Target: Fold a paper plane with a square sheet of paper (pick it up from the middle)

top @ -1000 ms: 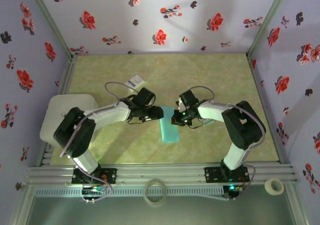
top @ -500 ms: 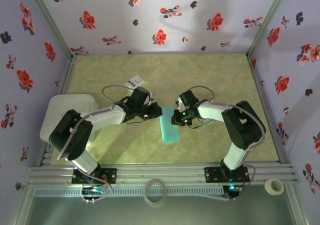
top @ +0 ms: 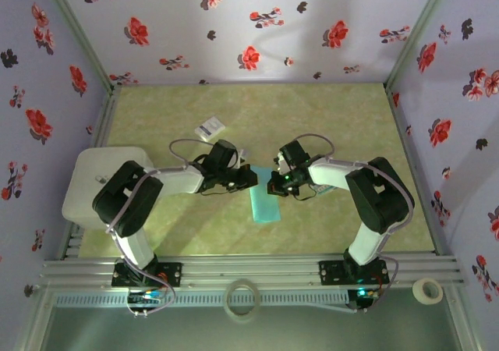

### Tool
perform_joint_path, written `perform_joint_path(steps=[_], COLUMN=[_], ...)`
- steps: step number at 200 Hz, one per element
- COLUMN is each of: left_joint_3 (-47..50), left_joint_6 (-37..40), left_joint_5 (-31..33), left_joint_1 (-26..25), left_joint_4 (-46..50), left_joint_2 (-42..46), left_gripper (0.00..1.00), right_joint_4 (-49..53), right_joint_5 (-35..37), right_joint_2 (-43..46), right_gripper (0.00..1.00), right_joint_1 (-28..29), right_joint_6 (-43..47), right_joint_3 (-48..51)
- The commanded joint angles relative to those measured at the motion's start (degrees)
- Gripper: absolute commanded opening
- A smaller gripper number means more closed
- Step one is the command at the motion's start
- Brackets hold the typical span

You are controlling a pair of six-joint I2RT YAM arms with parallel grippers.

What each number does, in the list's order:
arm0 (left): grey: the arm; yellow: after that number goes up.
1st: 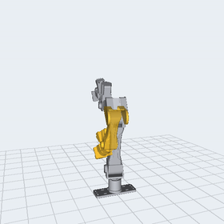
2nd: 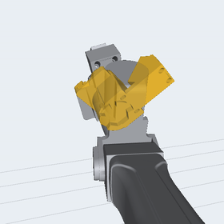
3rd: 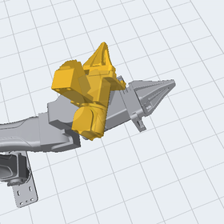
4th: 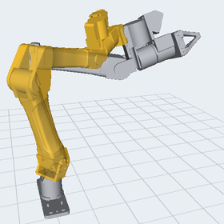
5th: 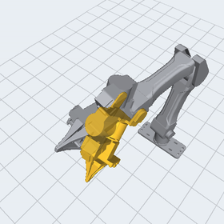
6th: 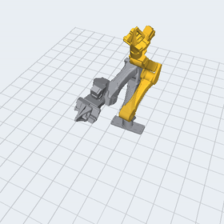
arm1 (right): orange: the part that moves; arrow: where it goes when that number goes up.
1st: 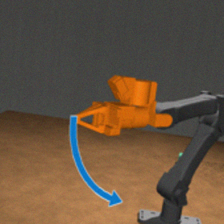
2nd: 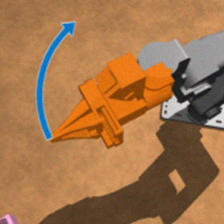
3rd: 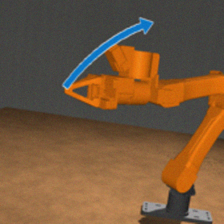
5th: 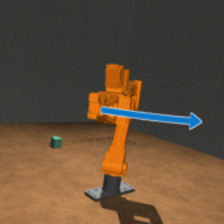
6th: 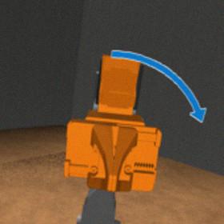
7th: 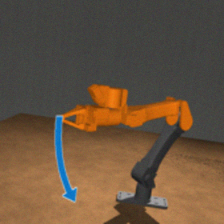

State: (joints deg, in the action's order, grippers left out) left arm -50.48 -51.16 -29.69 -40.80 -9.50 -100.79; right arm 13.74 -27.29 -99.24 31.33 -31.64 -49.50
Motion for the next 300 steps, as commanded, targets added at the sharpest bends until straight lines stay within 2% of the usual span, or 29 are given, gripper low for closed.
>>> perform_joint_path(steps=[1,91,155,228,300], left_joint_3=[1.31,4.89,-1.64,-3.83,-5.74], left_joint_6=[-0.70,2.09,2.99,3.54,6.36], left_joint_5=[-1.75,2.60,1.60,-0.26,6.67], left_joint_1=[0.45,0.61,0.98,2.89,3.88], left_joint_4=[-1.88,0.65,4.75,3.28,14.18], left_joint_2=[-1.94,-5.64,-2.24,-7.84,-9.10], left_gripper=[0.01,0.00,0.03,0.07,0.06], right_joint_4=[5.93,6.11,6.22,6.06,6.11], right_joint_5=[4.85,4.84,5.05,4.88,4.98], right_joint_2=[-2.36,-2.65,-2.47,-2.77,-2.32], right_gripper=[0.00,0.00,0.00,0.00,0.00], right_joint_1=[-0.66,-0.66,-0.66,-0.66,-0.68], right_joint_6=[0.45,0.48,0.38,0.17,0.01], right_joint_3=[1.22,1.16,1.24,1.14,1.33])
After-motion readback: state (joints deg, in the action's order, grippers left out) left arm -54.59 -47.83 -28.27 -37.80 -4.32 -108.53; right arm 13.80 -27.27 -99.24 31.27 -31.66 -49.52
